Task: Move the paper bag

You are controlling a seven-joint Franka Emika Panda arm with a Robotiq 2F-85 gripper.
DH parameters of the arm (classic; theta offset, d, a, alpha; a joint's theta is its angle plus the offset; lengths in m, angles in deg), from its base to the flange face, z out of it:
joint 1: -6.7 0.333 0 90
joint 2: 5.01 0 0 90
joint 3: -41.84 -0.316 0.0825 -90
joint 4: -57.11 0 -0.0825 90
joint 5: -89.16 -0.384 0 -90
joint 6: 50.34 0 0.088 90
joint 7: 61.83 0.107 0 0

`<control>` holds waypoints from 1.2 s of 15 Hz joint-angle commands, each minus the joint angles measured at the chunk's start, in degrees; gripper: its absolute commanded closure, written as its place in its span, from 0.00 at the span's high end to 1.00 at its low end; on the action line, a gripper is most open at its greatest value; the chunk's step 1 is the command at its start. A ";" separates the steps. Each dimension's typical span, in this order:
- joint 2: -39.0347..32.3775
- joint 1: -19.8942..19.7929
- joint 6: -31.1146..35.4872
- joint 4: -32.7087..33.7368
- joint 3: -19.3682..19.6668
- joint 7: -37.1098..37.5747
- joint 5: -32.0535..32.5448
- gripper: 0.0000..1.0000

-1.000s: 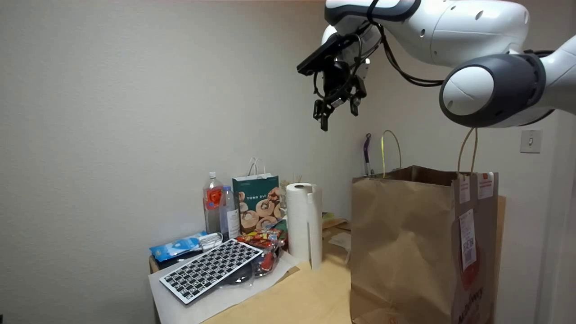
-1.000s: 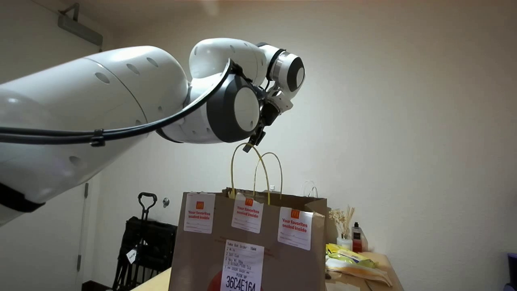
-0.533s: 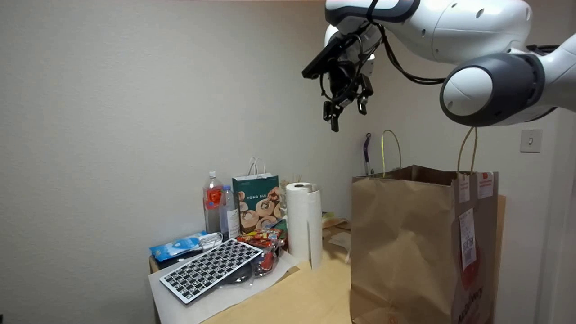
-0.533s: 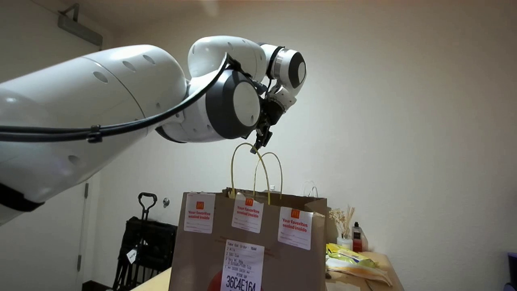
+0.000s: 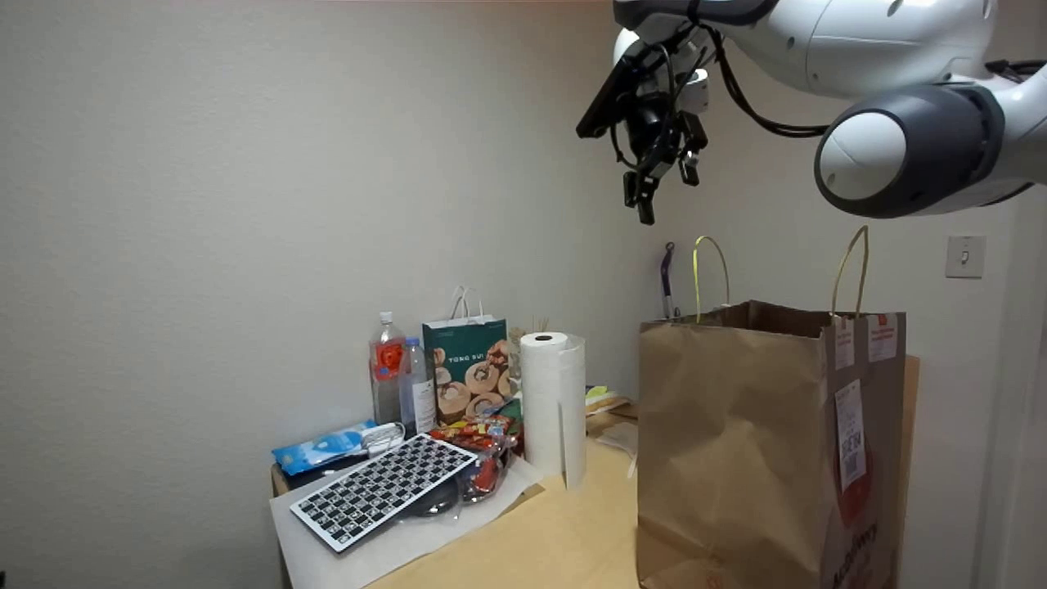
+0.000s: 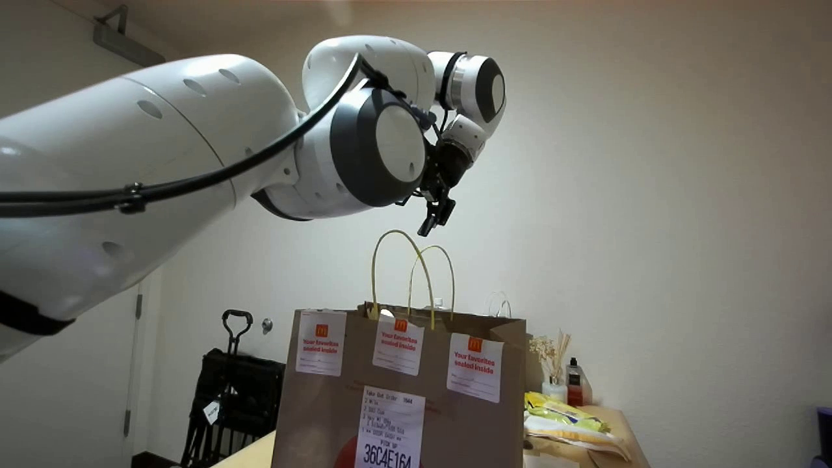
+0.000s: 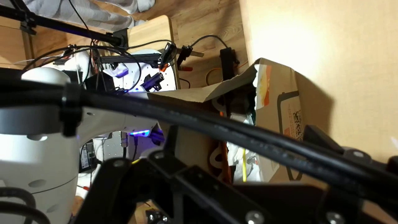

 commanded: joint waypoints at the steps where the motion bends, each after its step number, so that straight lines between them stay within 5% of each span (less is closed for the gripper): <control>1: -1.06 0.68 -0.16 -0.01 0.71 -7.70 3.30 1.00; 6: -1.54 -0.71 1.44 -3.32 -0.34 -18.94 9.46 1.00; 18: -5.80 -0.13 0.62 -0.64 0.20 -16.63 6.61 1.00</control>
